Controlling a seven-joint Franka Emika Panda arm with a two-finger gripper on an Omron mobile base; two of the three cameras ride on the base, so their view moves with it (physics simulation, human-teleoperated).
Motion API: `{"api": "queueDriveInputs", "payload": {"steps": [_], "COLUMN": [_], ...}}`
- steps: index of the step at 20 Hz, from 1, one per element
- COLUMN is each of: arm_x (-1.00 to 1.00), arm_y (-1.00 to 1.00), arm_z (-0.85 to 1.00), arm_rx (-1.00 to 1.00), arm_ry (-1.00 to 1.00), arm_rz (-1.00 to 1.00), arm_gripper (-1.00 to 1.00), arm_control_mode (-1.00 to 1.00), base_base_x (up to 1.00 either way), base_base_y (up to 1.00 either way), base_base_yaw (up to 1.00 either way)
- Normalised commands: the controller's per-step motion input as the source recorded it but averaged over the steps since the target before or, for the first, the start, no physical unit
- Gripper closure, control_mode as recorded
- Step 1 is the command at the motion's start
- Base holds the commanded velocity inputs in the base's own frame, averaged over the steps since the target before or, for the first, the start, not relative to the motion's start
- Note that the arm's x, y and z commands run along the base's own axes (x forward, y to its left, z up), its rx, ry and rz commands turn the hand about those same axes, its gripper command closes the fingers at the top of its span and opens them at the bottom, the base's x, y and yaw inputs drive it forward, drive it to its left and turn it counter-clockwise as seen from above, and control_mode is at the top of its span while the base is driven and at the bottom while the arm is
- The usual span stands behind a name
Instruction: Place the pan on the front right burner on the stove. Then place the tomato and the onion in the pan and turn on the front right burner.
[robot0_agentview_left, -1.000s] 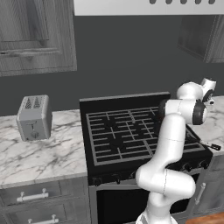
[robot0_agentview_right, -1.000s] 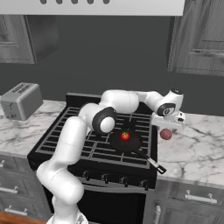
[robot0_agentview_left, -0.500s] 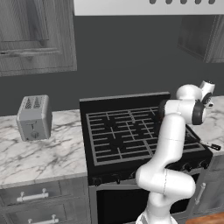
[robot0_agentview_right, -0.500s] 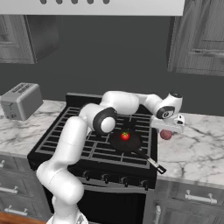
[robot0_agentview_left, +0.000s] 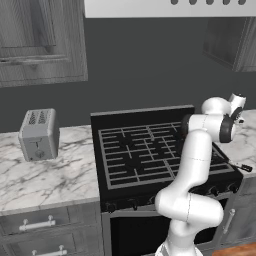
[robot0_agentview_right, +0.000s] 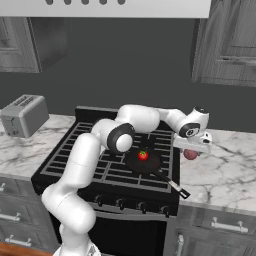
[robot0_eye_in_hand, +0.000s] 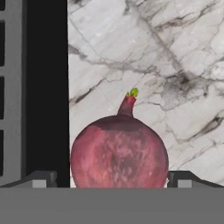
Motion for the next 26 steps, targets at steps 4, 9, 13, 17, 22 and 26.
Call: {"api": "queueDriveInputs", "payload": {"steps": [4, 9, 13, 17, 22, 26], "arm_x": [0.00, 0.00, 0.00, 0.04, 0.01, -0.03], "arm_y": [0.00, 0.00, 0.00, 0.00, 0.00, 0.00], "arm_z": [0.00, 0.00, 0.00, 0.00, 0.00, 0.24], "arm_rx": [0.00, 0.00, 0.00, 0.00, 0.00, 0.00], "arm_ry": [0.00, 0.00, 0.00, 0.00, 0.00, -0.01], "arm_rz": [0.00, 0.00, 0.00, 0.00, 0.00, 0.00], "arm_gripper": [-1.00, -1.00, 1.00, 1.00, 1.00, 1.00], "arm_control_mode": [-1.00, -1.00, -1.00, -1.00, -1.00, -1.00], "base_base_x": [0.00, 0.00, 0.00, 0.00, 0.00, 0.00], "base_base_y": [0.00, 0.00, 0.00, 0.00, 0.00, 0.00], "base_base_yaw": [0.00, 0.00, 0.00, 0.00, 0.00, 0.00]}}
